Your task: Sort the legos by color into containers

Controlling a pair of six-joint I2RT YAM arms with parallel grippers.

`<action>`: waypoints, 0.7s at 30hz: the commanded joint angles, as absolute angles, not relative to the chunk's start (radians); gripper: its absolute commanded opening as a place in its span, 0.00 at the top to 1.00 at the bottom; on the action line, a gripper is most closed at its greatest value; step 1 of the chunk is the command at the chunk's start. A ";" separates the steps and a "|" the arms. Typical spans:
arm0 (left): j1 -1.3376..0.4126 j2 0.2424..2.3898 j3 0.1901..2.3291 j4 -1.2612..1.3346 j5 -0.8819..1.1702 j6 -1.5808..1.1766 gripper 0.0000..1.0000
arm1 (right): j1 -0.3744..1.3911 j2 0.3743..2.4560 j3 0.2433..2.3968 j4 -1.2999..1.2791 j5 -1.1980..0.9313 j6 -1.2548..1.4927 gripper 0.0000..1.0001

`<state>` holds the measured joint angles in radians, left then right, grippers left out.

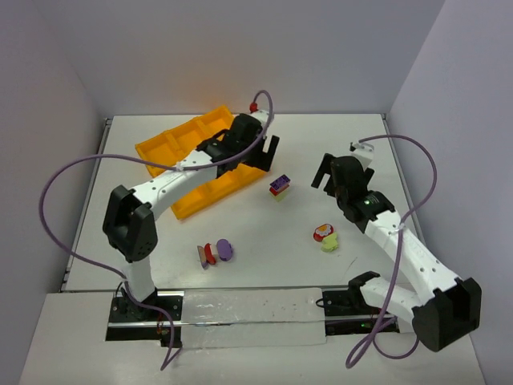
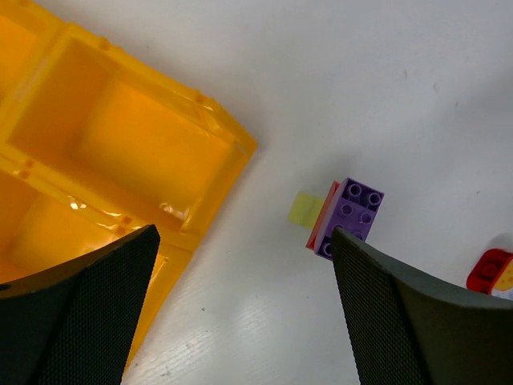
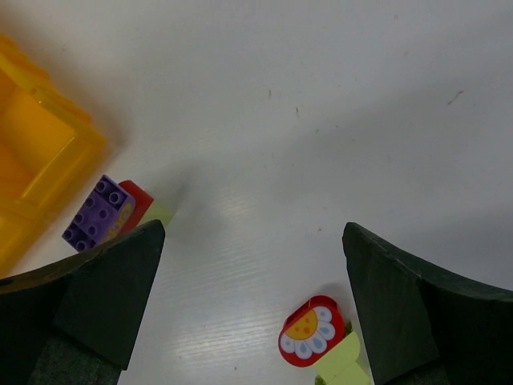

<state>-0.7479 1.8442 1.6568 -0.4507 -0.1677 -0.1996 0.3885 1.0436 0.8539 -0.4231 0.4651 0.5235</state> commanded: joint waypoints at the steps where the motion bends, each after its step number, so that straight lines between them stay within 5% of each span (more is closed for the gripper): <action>1: -0.775 1.903 1.736 -0.489 -0.136 -0.164 0.09 | 0.393 0.953 0.842 -0.356 0.561 0.557 0.00; 21: -0.870 2.095 1.885 -0.604 -0.073 -0.032 0.08 | 0.385 0.913 0.869 -0.390 0.582 0.527 0.00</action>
